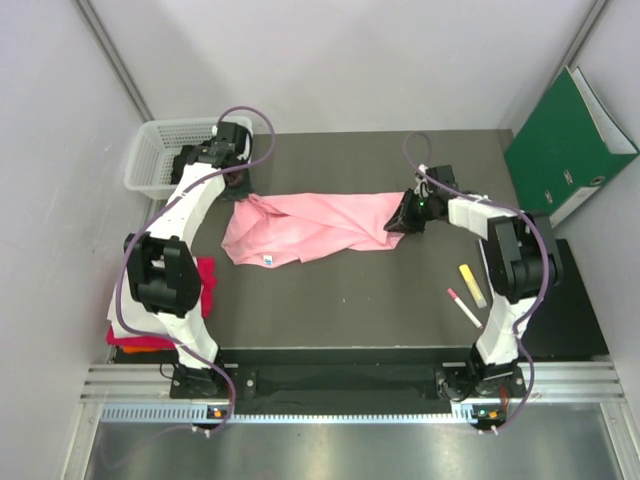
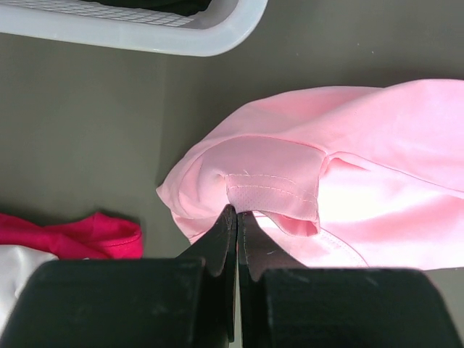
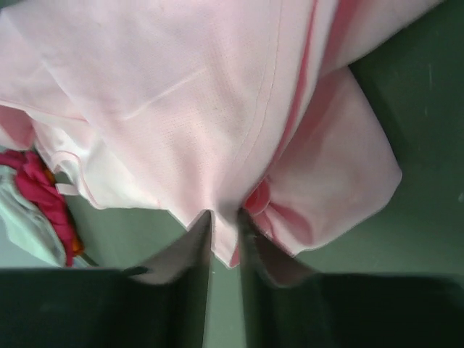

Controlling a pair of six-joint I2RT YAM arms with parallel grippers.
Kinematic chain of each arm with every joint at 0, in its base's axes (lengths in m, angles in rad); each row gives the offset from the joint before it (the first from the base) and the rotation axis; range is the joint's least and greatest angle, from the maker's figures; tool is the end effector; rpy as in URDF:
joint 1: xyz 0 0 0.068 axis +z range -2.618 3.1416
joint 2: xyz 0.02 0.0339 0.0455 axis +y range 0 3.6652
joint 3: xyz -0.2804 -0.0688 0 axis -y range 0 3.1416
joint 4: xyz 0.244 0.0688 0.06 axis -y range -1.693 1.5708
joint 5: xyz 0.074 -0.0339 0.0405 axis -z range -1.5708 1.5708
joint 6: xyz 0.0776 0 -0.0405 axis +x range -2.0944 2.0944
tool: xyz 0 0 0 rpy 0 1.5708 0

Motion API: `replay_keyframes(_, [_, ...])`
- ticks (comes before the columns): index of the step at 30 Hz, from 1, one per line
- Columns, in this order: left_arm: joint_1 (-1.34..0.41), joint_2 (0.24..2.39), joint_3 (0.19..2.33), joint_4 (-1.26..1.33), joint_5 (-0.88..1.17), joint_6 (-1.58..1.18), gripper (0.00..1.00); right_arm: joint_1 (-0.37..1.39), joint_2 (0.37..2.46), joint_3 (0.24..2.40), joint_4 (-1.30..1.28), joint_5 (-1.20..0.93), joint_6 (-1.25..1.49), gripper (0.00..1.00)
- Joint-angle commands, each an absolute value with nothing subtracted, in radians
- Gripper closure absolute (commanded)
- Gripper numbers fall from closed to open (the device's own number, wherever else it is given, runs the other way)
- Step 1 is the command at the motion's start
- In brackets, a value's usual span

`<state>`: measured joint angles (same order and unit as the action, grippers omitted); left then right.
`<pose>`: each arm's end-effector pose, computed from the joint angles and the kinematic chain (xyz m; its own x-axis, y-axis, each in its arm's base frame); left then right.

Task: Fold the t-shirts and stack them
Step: Flatten out the tshirt

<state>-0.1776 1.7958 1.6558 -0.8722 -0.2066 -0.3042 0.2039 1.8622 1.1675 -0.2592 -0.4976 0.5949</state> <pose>0.4083 -0.0571 0.2850 -0.8161 -0.1514 -0.5578 -0.1871 0.9823 0.0072 0.3927 0.1190 0.1560 -0.9128 0.3141 -0.2609 0.0763 0.7589 0.6467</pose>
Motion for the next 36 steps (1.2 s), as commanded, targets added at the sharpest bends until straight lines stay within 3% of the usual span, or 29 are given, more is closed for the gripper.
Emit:
replay_keyframes(1, [-0.176, 1.769, 1.644, -0.845, -0.198, -0.299, 1.00, 0.238, 1.940, 1.236, -0.182, -0.488, 0.606, 0.98])
replay_keyframes(15, [-0.176, 1.756, 1.638, -0.853, -0.206, -0.302, 1.00, 0.216, 1.829, 1.336, -0.101, -0.356, 0.637, 1.00])
replay_keyframes(20, [-0.176, 1.758, 1.640, -0.853, -0.198, -0.302, 1.00, 0.215, 1.893, 1.413, -0.107, -0.276, 0.638, 0.99])
replay_keyframes(23, [-0.176, 1.759, 1.641, -0.853, -0.190, -0.301, 1.00, 0.213, 1.936, 1.443, -0.117, -0.206, 0.612, 0.78])
replay_keyframes(24, [-0.176, 1.759, 1.640, -0.853, -0.187, -0.299, 1.00, 0.215, 1.936, 1.442, -0.124, -0.162, 0.603, 0.57])
replay_keyframes(26, [-0.176, 1.761, 1.640, -0.853, -0.186, -0.298, 1.00, 0.215, 1.911, 1.428, -0.132, -0.124, 0.589, 0.41])
replay_keyframes(27, [-0.175, 1.761, 1.638, -0.851, -0.184, -0.296, 1.00, 0.215, 1.896, 1.421, -0.149, -0.098, 0.580, 0.24])
replay_keyframes(28, [-0.176, 1.759, 1.637, -0.853, -0.186, -0.296, 1.00, 0.215, 1.860, 1.398, -0.158, -0.085, 0.577, 0.17])
replay_keyframes(30, [-0.176, 1.759, 1.632, -0.850, -0.184, -0.298, 1.00, 0.213, 1.821, 1.370, -0.169, -0.078, 0.569, 0.10])
replay_keyframes(36, [-0.176, 1.764, 1.621, -0.844, -0.173, -0.304, 1.00, 0.212, 1.712, 1.256, -0.213, -0.148, 0.592, 0.13])
